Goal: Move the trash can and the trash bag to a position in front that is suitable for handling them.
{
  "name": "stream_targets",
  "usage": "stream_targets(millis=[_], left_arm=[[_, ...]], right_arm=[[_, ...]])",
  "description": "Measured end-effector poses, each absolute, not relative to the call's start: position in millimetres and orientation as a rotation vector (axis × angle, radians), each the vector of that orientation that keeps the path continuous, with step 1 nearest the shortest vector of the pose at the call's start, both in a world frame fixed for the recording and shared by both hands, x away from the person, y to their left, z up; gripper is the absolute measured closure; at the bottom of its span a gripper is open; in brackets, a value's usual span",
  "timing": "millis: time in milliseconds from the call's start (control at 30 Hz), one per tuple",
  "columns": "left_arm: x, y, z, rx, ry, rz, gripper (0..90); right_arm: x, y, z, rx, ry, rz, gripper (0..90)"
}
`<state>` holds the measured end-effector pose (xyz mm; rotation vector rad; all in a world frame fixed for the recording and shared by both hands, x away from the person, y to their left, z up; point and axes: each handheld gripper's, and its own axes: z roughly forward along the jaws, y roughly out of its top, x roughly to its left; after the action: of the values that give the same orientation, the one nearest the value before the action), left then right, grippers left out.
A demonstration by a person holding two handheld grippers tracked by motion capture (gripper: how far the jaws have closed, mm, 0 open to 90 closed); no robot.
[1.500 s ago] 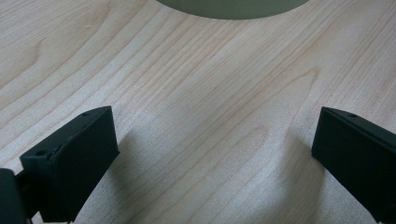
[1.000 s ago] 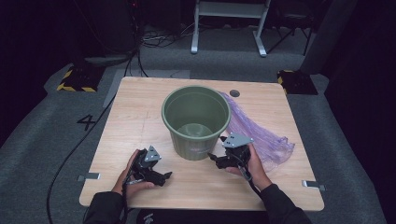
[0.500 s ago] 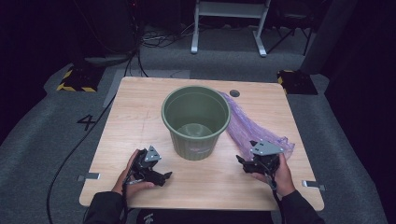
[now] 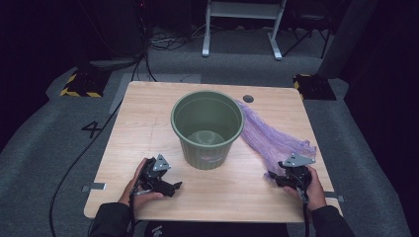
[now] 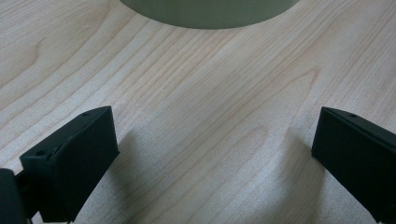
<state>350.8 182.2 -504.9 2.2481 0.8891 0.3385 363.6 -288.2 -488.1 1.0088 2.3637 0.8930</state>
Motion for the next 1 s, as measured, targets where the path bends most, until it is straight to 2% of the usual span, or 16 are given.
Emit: stream_targets(millis=[200,433,600,900,1000], left_arm=[[351,182,-505,2.248,0.89,0.338,0.0],[351,182,-505,2.248,0.89,0.338,0.0],[351,182,-505,2.248,0.89,0.338,0.0],[351,181,-505,2.245,0.889,0.336,0.0],[352,180,-505,2.245,0.888,0.339,0.0]], right_arm=[[366,-302,-493,1.041,2.375,0.929,42.5],[365,-318,-493,1.059,2.363,0.949,58.2],[365,-325,-493,1.072,2.355,0.947,62.3],[361,-334,-493,1.084,2.351,0.947,64.6],[360,-337,-492,1.09,2.345,0.933,60.5]])
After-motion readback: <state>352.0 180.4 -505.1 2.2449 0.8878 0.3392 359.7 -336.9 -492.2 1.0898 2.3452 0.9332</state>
